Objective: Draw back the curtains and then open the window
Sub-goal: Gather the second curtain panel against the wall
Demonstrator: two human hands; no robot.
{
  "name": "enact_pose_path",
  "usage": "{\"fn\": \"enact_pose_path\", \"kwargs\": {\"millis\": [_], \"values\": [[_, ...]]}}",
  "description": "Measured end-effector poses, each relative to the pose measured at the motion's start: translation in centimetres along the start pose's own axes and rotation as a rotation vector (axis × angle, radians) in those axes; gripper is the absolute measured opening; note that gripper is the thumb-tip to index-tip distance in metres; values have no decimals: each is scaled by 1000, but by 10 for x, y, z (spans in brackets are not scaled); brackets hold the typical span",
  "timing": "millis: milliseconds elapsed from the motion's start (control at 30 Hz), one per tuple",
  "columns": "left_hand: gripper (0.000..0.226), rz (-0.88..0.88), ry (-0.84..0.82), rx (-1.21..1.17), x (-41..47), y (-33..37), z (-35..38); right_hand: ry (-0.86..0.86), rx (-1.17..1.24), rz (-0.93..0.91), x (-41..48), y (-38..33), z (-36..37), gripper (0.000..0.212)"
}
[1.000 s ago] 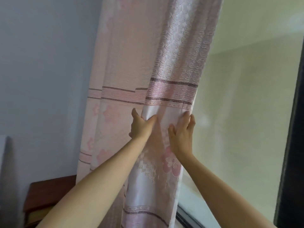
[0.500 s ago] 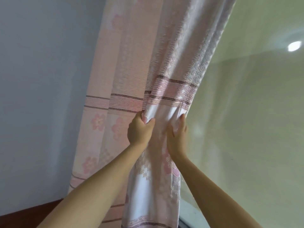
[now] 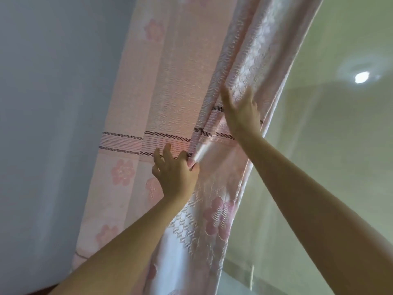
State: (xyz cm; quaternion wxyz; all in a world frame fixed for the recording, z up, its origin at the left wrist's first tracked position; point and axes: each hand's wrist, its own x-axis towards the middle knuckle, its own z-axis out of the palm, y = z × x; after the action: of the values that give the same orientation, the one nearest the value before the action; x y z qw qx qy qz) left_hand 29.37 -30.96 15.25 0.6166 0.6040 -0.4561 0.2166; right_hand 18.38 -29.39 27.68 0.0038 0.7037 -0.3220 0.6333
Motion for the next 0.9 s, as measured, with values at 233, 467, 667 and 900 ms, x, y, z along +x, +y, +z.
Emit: {"fn": "enact_pose_path", "kwargs": {"millis": [233,467,667,900], "values": [[76,-105,15,-112,1,-12,9,4,78,103,21,-30,18,86],[109,-463,-133,-256,11,-36,0,134,174,-91,23,9,39,18],[38,-310,-37,-265,13,-51,7,94,202,-133,29,27,77,41],[47,-250,45,-80,38,-95,-13,9,234,-157,32,5,137,41]]}}
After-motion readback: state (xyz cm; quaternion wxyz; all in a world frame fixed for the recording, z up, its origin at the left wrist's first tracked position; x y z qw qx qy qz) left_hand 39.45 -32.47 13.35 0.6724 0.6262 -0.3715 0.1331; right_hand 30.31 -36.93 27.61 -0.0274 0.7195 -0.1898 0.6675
